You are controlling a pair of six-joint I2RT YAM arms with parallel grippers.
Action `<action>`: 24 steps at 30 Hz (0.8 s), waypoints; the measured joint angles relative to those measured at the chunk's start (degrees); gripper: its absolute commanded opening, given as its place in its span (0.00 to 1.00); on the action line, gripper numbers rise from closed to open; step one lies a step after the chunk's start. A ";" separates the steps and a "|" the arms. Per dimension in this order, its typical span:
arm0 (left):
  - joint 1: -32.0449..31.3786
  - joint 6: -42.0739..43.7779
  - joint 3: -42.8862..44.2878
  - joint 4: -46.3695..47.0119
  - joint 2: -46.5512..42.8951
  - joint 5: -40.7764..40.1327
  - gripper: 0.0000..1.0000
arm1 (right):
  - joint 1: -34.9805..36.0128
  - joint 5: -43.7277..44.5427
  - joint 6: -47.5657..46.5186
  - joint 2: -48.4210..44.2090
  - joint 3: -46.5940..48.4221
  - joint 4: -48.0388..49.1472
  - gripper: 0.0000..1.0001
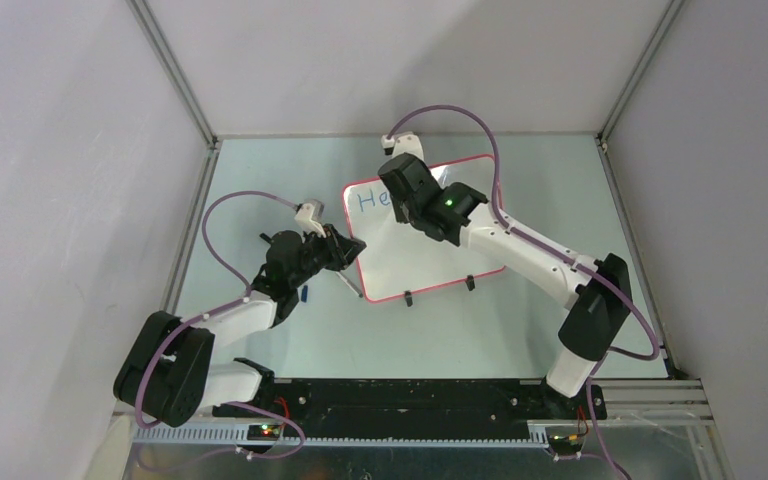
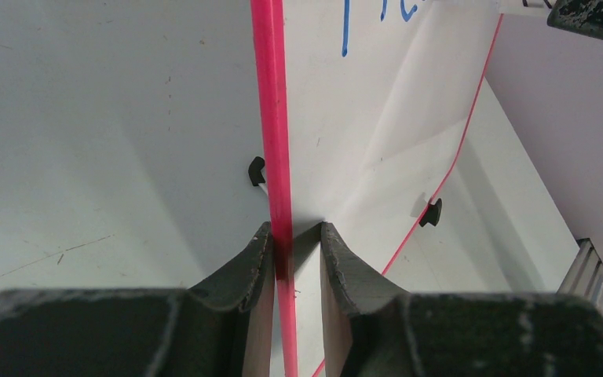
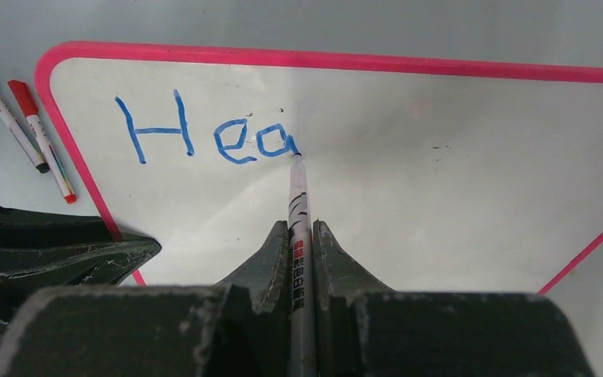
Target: Write a sentence on the whiteboard
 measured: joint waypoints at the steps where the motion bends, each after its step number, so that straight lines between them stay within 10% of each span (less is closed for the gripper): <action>1: 0.00 0.00 0.00 0.02 -0.02 0.00 0.08 | 0.00 -0.02 0.07 -0.11 -0.13 0.00 0.00; 24: -0.09 0.35 0.00 0.00 -0.11 -0.02 0.12 | 0.26 -0.81 -0.55 -7.87 -4.39 2.75 0.00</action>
